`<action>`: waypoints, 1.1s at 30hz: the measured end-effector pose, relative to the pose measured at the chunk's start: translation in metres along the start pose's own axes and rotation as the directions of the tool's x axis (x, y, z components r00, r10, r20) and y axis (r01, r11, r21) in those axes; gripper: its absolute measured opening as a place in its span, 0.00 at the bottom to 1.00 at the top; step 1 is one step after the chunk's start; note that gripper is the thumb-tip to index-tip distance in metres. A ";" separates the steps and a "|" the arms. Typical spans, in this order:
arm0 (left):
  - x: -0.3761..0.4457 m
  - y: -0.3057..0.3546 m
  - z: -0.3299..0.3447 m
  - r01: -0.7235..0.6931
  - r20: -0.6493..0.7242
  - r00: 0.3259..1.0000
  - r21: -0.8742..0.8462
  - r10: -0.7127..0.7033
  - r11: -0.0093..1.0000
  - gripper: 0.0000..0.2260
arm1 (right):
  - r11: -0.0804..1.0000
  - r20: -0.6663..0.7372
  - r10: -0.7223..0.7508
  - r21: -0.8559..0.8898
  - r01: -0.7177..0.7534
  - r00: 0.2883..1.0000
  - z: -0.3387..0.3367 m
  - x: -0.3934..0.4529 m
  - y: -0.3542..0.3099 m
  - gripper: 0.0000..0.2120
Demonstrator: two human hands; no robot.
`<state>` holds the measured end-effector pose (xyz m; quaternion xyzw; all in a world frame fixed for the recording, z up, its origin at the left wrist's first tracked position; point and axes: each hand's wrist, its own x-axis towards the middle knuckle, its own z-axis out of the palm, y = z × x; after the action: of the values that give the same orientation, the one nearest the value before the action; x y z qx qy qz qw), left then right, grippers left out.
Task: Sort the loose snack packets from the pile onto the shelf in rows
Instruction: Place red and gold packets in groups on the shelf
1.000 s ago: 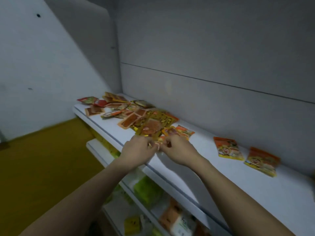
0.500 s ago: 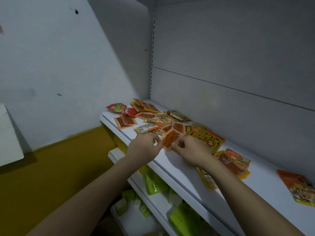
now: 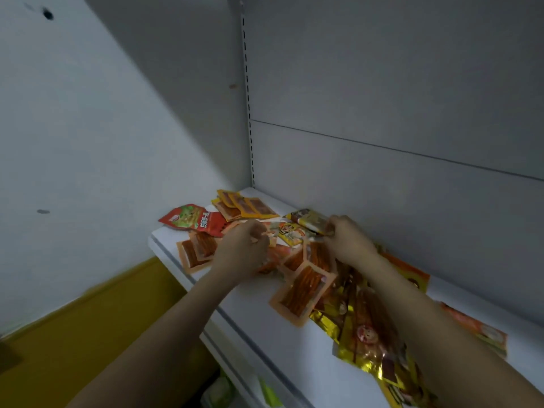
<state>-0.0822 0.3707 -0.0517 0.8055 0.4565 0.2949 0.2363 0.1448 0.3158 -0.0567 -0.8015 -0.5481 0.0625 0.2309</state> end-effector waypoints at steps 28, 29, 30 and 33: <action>0.089 0.007 0.034 0.393 0.342 0.919 -0.731 -0.199 0.559 0.10 | 0.912 -0.131 -0.323 0.220 0.345 0.937 0.005 -0.023 -0.038 0.13; 0.088 0.008 0.034 0.375 0.343 0.924 -0.726 -0.168 0.577 0.09 | 0.937 -0.182 -0.214 0.239 0.255 0.960 -0.003 -0.024 -0.030 0.11; 0.087 0.011 0.033 0.356 0.344 0.929 -0.727 -0.138 0.588 0.08 | 0.961 -0.231 -0.086 0.236 0.142 0.969 -0.009 -0.022 -0.018 0.10; 0.079 0.021 0.035 0.325 0.346 0.935 -0.765 -0.070 0.557 0.05 | 0.969 -0.192 0.234 0.128 -0.212 0.953 -0.026 -0.019 0.026 0.12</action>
<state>-0.0129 0.4260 -0.0428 0.5832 0.3213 0.3265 0.6709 0.1683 0.2826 -0.0477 -0.8471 -0.4230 0.0340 0.3199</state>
